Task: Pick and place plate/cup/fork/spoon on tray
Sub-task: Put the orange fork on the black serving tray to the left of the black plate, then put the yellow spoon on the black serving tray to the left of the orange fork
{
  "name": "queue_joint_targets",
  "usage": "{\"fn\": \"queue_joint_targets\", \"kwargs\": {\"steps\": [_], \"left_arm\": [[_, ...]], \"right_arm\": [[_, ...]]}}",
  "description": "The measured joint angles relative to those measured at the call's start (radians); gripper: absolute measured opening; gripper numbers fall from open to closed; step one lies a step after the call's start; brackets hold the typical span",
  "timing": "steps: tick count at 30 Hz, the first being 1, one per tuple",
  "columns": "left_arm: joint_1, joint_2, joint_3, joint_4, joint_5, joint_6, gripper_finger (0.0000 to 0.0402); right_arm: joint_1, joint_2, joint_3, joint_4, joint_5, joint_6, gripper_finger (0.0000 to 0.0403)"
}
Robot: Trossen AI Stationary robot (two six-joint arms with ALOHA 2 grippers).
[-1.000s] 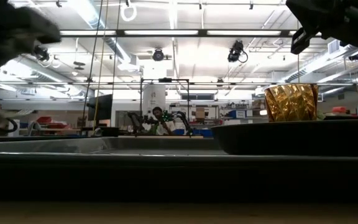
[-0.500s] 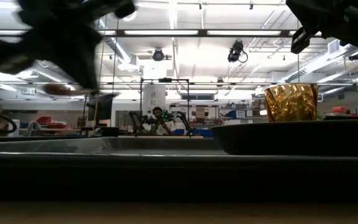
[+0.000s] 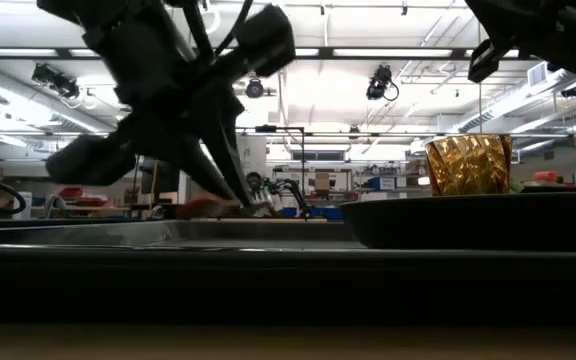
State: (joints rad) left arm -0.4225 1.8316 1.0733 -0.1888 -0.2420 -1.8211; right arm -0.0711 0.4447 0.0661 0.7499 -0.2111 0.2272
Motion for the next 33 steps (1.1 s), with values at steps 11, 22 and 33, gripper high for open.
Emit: {"fn": "queue_joint_targets", "kwargs": {"steps": [11, 22, 33], "left_arm": [[0.005, 0.053, 0.001, 0.06, 0.006, -0.027, 0.002], [0.016, 0.089, 0.001, 0.105, -0.001, -0.032, 0.0029], [0.016, 0.089, 0.001, 0.111, -0.023, 0.027, 0.0127]], "right_arm": [[0.0, 0.0, 0.0, 0.005, -0.003, -0.021, 0.0011], [0.0, 0.0, 0.0, 0.005, -0.019, -0.021, 0.0011], [0.0, 0.0, 0.0, -0.004, -0.019, -0.018, 0.0011]]}}
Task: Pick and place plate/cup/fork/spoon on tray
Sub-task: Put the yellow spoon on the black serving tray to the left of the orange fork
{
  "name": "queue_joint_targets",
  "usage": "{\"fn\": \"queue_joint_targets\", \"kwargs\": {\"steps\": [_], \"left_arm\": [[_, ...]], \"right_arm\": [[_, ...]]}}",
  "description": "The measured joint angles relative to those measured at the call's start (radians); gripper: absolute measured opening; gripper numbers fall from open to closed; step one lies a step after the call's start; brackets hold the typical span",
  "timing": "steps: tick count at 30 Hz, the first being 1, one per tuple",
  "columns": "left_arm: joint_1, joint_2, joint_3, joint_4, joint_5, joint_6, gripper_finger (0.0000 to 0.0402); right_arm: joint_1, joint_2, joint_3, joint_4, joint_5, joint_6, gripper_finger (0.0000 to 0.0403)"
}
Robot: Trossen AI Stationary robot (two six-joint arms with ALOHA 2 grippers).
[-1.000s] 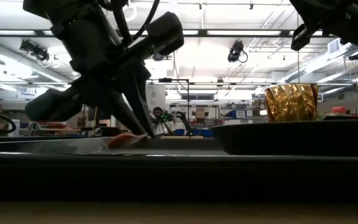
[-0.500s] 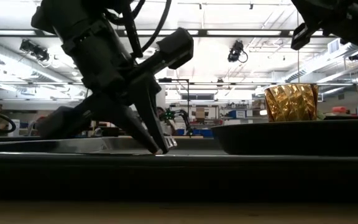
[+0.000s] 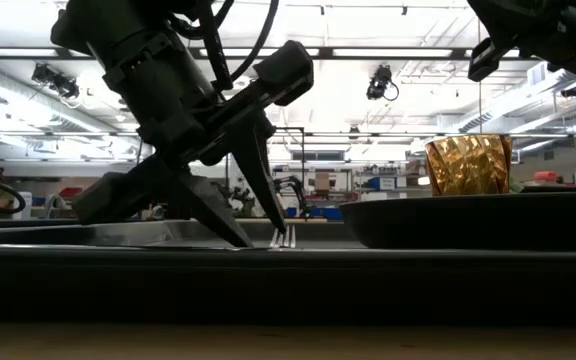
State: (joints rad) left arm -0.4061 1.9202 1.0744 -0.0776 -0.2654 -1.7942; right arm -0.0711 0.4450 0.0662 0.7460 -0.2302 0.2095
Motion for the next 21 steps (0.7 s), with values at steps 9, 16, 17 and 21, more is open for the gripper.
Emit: {"fn": "queue_joint_targets", "kwargs": {"steps": [9, 16, 17, 21], "left_arm": [[-0.008, -0.009, 0.0, -0.018, -0.002, 0.106, 0.0141], [-0.028, -0.103, 0.0, -0.199, -0.078, 0.133, 0.0129], [-0.031, -0.124, 0.0, -0.224, -0.083, 0.133, 0.0128], [-0.046, -0.197, 0.0, -0.32, -0.134, 0.138, 0.013]], "right_arm": [[0.0, 0.0, 0.0, 0.012, 0.0, 0.023, 0.0011], [0.0, 0.0, 0.0, 0.013, 0.0, 0.024, 0.0011], [0.0, 0.0, 0.0, 0.016, 0.0, 0.025, 0.0011], [0.0, 0.0, 0.0, 0.017, 0.0, 0.027, 0.0011]]}}
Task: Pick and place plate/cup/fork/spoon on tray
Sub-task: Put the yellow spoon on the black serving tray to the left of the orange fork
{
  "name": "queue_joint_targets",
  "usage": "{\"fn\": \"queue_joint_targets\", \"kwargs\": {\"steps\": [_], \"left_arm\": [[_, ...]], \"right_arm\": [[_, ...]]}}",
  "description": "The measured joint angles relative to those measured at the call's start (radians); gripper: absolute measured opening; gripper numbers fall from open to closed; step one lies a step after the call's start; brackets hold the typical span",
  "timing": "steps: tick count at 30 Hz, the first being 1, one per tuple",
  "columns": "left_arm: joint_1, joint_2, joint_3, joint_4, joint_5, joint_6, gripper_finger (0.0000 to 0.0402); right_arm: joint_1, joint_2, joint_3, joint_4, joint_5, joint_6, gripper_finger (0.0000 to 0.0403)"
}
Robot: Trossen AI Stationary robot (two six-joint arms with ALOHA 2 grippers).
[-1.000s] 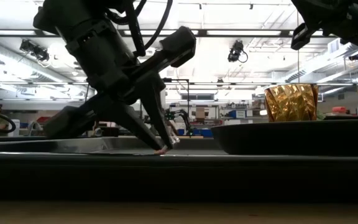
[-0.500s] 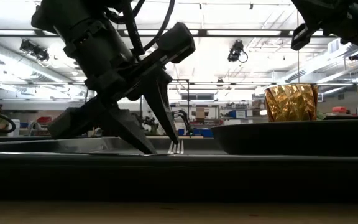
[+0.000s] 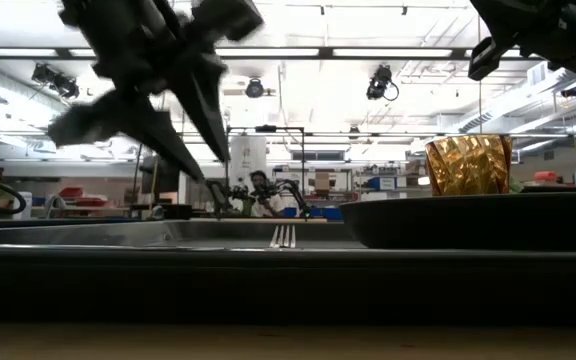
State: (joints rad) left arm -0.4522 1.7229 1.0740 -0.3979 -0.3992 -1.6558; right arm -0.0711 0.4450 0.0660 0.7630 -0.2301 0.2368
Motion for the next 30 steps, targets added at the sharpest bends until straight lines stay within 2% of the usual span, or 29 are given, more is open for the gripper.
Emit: {"fn": "queue_joint_targets", "kwargs": {"steps": [4, 8, 12, 16, 20, 23, 30], "left_arm": [[-0.024, -0.073, 0.0, -0.121, -0.048, -0.031, 0.013], [-0.075, -0.117, 0.0, -0.271, -0.041, -0.16, 0.013], [-0.133, -0.129, 0.0, -0.369, 0.149, -0.281, 0.013], [-0.196, -0.129, 0.0, -0.39, 0.356, -0.39, 0.013], [-0.257, -0.129, 0.0, -0.405, 0.501, -0.483, 0.013], [-0.298, -0.129, 0.0, -0.421, 0.541, -0.519, 0.013], [-0.363, -0.129, 0.0, -0.446, 0.543, -0.675, 0.013]], "right_arm": [[0.0, 0.0, 0.0, 0.0, 0.0, 0.005, 0.0011], [0.0, 0.0, 0.0, 0.001, 0.001, 0.008, 0.0011], [0.0, 0.0, 0.0, 0.001, 0.01, 0.008, 0.0011], [0.0, 0.0, 0.0, 0.002, 0.02, 0.006, 0.0011], [0.0, 0.0, 0.0, 0.002, 0.02, 0.005, 0.0011], [0.0, 0.0, 0.0, 0.001, 0.02, 0.005, 0.0011], [0.0, 0.0, 0.0, 0.001, 0.02, 0.004, 0.0011]]}}
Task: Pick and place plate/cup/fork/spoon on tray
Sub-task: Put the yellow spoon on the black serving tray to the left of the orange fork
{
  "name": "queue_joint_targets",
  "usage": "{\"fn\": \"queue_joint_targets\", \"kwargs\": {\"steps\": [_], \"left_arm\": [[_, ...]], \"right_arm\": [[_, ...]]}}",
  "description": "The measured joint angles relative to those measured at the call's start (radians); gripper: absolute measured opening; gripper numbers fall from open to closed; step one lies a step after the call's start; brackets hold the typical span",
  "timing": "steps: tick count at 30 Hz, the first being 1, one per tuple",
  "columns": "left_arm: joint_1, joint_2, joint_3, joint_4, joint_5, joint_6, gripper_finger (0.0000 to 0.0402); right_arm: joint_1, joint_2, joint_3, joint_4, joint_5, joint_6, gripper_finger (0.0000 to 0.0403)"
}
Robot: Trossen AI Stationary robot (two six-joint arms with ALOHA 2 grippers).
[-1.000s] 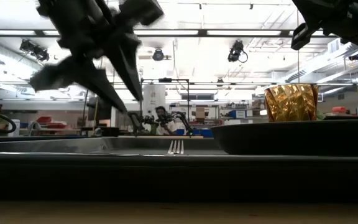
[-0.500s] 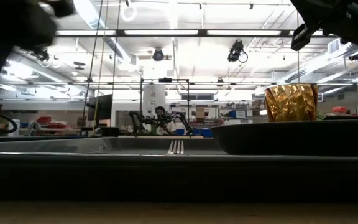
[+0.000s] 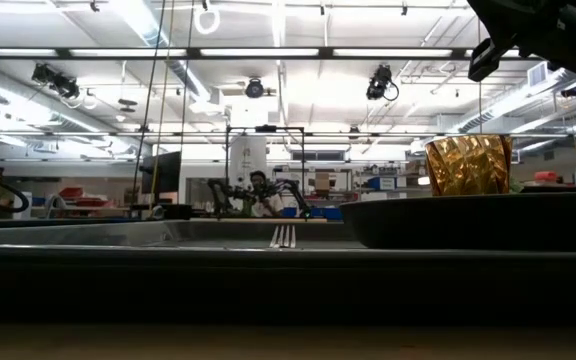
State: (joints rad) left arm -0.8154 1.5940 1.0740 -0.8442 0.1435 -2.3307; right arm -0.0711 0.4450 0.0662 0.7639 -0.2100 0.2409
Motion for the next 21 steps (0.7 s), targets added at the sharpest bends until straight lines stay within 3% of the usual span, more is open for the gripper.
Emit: {"fn": "queue_joint_targets", "kwargs": {"steps": [15, 21], "left_arm": [[-0.007, 0.082, -0.003, -0.181, -0.013, -0.074, 0.013], [-0.007, 0.089, -0.116, -0.04, -0.017, -0.081, 0.013]], "right_arm": [[0.0, 0.0, 0.0, 0.0, -0.001, 0.003, 0.0011], [0.0, 0.0, 0.0, 0.001, -0.009, 0.018, 0.0011]]}}
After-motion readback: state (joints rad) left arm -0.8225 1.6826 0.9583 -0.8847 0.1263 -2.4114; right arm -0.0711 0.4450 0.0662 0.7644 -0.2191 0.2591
